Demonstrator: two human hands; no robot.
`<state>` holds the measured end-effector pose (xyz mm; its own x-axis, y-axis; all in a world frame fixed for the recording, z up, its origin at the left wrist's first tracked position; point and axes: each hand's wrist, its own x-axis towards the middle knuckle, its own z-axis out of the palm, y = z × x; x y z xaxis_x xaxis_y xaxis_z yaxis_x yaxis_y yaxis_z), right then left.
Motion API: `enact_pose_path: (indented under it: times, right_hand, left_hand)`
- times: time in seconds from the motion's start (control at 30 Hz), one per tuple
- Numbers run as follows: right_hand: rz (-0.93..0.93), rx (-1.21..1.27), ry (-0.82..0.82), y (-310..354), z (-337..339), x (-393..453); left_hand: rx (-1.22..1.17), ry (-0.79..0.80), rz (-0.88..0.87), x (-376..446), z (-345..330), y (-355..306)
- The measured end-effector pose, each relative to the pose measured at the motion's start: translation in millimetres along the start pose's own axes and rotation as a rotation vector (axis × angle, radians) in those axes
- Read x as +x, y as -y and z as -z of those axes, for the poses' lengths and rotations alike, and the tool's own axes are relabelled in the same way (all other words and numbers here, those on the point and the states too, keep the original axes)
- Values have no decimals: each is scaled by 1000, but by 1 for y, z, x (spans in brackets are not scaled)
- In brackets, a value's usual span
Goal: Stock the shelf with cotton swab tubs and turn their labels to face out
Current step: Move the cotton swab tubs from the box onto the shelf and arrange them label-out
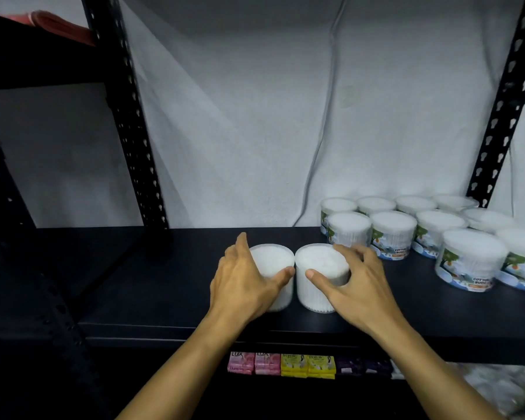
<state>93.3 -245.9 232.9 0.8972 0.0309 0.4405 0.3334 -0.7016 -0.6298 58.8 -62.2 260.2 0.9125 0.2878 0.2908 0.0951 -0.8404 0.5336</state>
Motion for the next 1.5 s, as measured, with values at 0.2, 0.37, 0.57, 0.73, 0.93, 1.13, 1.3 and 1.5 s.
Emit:
enact_pose_path:
  times: [0.2, 0.37, 0.57, 0.73, 0.93, 1.13, 1.3, 1.5]
  right_hand:
    - [-15, 67, 104, -6, 1, 8]
    - [42, 111, 262, -18, 16, 21]
    - [55, 202, 450, -25, 28, 33]
    - [82, 88, 349, -17, 25, 25]
    - [71, 6, 136, -7, 4, 8]
    - [101, 56, 194, -16, 7, 13]
    - [165, 137, 313, -28, 24, 19]
    - [174, 82, 402, -27, 37, 23]
  left_hand:
    - [-199, 124, 13, 17, -1, 11]
    - [-308, 315, -54, 34, 11, 29]
    - [-267, 476, -138, 45, 19, 33]
    - [-126, 258, -103, 35, 14, 21]
    - [39, 107, -43, 25, 5, 8]
    - [-150, 224, -64, 32, 8, 10]
    - [-234, 351, -121, 37, 11, 9]
    - [-109, 343, -118, 33, 9, 9]
